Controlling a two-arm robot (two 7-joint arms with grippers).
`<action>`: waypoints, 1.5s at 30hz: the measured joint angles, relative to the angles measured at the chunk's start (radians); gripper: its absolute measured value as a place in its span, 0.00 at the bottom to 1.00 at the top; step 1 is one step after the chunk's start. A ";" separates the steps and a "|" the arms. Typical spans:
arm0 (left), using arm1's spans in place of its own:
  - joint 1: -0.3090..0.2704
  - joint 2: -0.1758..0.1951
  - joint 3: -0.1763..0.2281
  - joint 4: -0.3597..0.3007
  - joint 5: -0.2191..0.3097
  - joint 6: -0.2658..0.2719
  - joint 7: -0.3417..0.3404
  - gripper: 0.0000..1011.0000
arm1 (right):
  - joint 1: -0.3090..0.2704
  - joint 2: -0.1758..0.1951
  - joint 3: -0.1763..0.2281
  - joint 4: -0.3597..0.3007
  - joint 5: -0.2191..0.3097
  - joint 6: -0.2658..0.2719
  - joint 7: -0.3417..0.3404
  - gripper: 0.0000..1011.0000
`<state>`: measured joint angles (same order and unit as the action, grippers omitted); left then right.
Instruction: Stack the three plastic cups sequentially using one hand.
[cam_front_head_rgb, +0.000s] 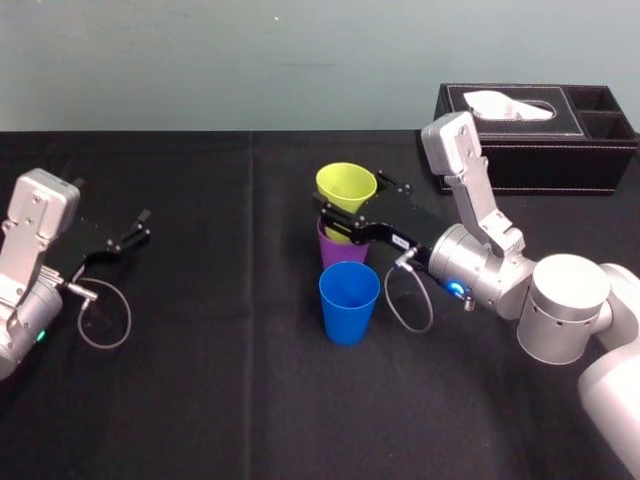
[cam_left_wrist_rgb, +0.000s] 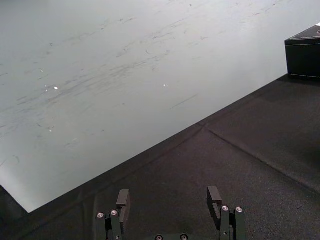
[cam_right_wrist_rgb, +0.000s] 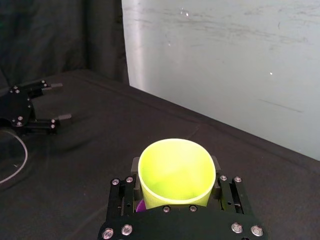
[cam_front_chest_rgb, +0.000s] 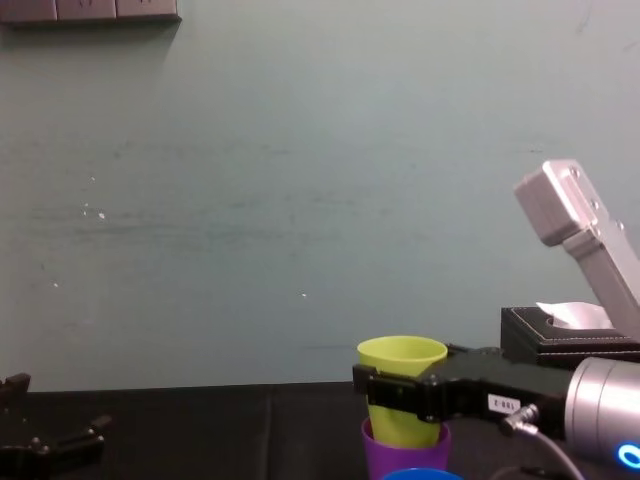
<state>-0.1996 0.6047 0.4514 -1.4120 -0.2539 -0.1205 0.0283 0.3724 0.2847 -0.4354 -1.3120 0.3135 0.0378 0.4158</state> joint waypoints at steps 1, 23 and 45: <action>0.000 0.000 0.000 0.000 0.000 0.000 0.000 1.00 | 0.000 -0.001 -0.001 0.004 -0.001 -0.002 0.000 0.73; 0.000 0.000 0.000 0.000 0.000 0.000 0.000 1.00 | -0.001 -0.014 0.002 0.038 -0.015 -0.007 0.000 0.73; 0.000 0.000 0.000 0.000 0.000 0.000 0.000 1.00 | -0.004 -0.010 0.002 0.031 -0.018 -0.018 0.000 0.99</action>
<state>-0.1995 0.6047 0.4514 -1.4120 -0.2539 -0.1205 0.0283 0.3684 0.2744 -0.4336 -1.2813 0.2959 0.0202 0.4159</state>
